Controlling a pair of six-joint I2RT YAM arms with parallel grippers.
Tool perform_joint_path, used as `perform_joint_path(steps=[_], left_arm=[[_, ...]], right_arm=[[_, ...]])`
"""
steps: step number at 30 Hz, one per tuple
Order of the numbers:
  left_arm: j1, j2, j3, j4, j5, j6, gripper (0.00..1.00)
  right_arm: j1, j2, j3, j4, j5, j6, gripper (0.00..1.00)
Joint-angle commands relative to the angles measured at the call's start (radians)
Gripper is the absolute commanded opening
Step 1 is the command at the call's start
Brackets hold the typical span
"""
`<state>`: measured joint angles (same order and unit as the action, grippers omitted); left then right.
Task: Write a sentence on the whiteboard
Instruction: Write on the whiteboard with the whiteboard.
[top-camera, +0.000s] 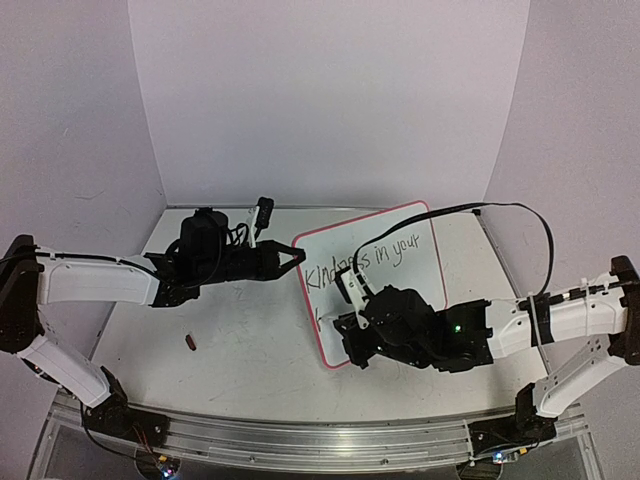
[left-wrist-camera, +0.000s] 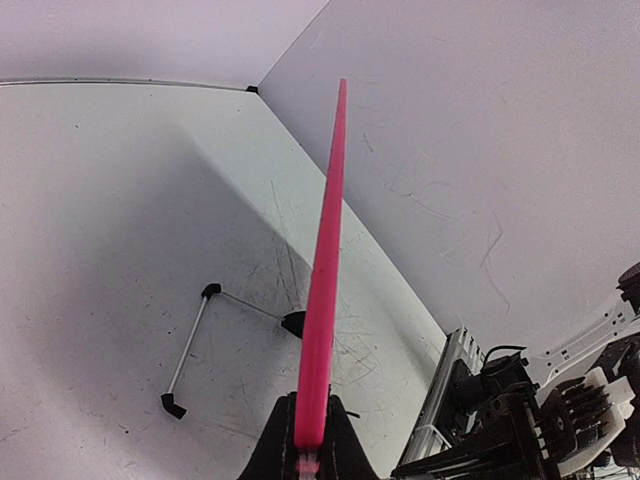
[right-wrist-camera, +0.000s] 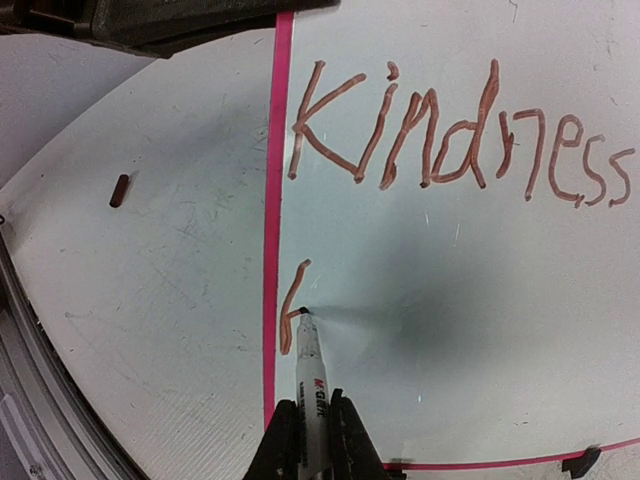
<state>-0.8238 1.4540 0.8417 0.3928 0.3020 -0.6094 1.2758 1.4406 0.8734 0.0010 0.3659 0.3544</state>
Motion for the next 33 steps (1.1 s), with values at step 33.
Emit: perform_joint_path(steps=[33], left_arm=[[-0.020,0.040,-0.001,-0.027,-0.003,-0.008,0.00]], right_arm=[[-0.028,-0.089,-0.012,-0.044,-0.027,0.011,0.00]])
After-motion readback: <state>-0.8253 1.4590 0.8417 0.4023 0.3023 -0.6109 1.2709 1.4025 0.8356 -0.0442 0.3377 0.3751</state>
